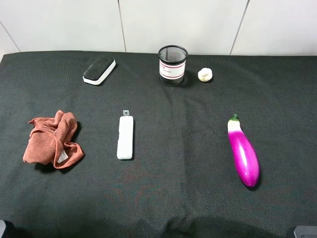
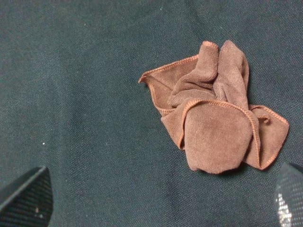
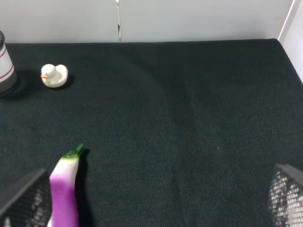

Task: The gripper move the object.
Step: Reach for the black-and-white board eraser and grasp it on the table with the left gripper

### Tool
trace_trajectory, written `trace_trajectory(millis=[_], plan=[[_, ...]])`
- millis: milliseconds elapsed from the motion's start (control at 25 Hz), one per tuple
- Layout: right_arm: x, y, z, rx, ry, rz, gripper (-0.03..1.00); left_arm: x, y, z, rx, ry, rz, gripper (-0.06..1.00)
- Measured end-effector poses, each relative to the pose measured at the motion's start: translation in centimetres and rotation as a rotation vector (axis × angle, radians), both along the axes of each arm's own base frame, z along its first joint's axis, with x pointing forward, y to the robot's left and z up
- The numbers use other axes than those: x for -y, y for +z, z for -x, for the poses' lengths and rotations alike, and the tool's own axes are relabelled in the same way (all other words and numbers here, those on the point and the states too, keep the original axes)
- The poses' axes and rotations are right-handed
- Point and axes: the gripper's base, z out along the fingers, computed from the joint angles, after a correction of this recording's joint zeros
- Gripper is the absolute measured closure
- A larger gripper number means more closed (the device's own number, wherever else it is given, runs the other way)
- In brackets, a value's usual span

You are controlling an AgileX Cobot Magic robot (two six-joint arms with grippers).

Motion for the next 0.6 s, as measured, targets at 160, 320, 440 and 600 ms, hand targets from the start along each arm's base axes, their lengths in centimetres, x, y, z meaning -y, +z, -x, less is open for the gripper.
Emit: trace_trajectory(millis=[160, 320, 440, 600], plan=[[0.0, 0.0, 0.0, 0.000, 0.000, 0.000, 0.27, 0.0, 0.7, -2.2, -0.036, 0.003, 0.000, -0.05], [0.0, 0.0, 0.0, 0.000, 0.000, 0.000, 0.27, 0.0, 1.2, -4.4, -0.078, 0.003, -0.001, -0.05], [0.0, 0.0, 0.0, 0.000, 0.000, 0.000, 0.27, 0.1, 1.3, -6.2, -0.117, 0.003, 0.007, -0.05], [0.0, 0.0, 0.0, 0.000, 0.000, 0.000, 0.27, 0.3, 1.1, -8.9, -0.158, -0.001, 0.019, -0.05]])
